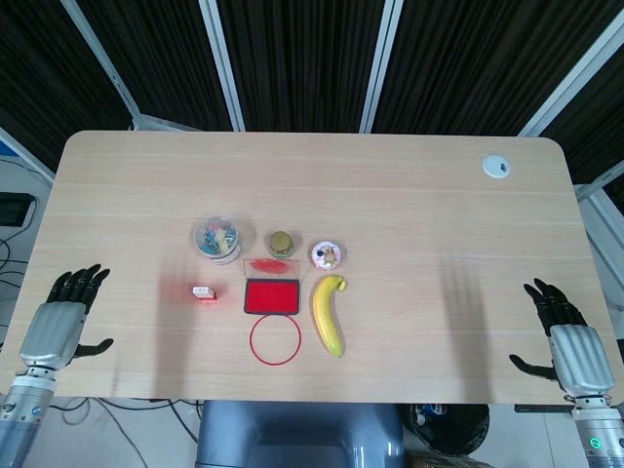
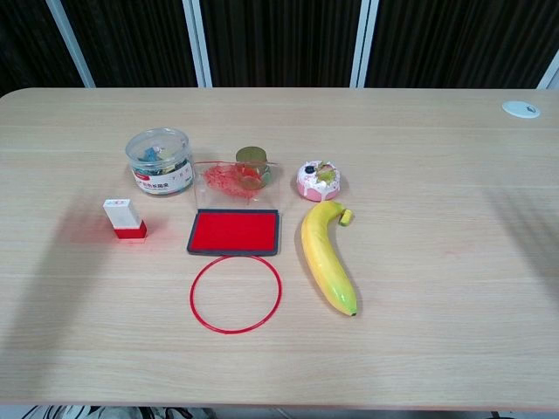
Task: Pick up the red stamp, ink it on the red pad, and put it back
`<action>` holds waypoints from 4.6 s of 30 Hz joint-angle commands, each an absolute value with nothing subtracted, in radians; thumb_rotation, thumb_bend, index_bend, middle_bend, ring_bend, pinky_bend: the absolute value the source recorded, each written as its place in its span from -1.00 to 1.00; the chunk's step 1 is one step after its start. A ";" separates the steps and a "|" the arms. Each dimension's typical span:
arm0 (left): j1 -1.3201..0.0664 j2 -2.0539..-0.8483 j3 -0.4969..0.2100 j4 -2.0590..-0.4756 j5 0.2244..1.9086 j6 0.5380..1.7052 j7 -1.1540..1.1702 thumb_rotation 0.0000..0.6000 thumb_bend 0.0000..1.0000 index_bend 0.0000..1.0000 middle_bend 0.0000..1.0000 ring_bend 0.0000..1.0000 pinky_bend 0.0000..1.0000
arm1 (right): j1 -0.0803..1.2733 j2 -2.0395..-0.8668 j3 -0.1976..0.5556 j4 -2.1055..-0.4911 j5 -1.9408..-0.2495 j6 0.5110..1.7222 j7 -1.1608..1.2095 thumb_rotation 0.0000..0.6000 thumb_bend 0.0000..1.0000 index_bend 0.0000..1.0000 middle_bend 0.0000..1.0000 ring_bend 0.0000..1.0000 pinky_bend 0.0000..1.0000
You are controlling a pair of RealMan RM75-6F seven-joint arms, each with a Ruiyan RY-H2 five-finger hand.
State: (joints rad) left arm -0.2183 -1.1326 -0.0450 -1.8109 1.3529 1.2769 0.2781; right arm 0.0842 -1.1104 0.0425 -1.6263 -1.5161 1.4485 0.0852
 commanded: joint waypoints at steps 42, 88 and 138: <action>-0.633 -1.519 -0.133 -1.551 0.921 0.976 0.700 1.00 -0.45 -0.31 -0.33 -0.68 -0.51 | 0.088 -1.097 0.042 -1.625 -1.507 1.429 0.146 1.00 -0.77 -1.00 -1.00 -1.00 -0.65; -0.669 -1.571 -0.088 -1.487 0.907 0.996 0.649 1.00 -0.22 -0.10 -0.08 -0.60 -0.45 | 0.087 -1.096 0.041 -1.629 -1.506 1.428 0.155 1.00 -0.72 -1.00 -1.00 -1.00 -0.65; -0.763 -1.797 -0.153 -1.491 0.965 1.170 0.948 1.00 0.05 0.42 0.47 0.13 0.25 | 0.088 -1.092 0.041 -1.636 -1.496 1.415 0.174 1.00 -0.70 -1.00 -1.00 -1.00 -0.65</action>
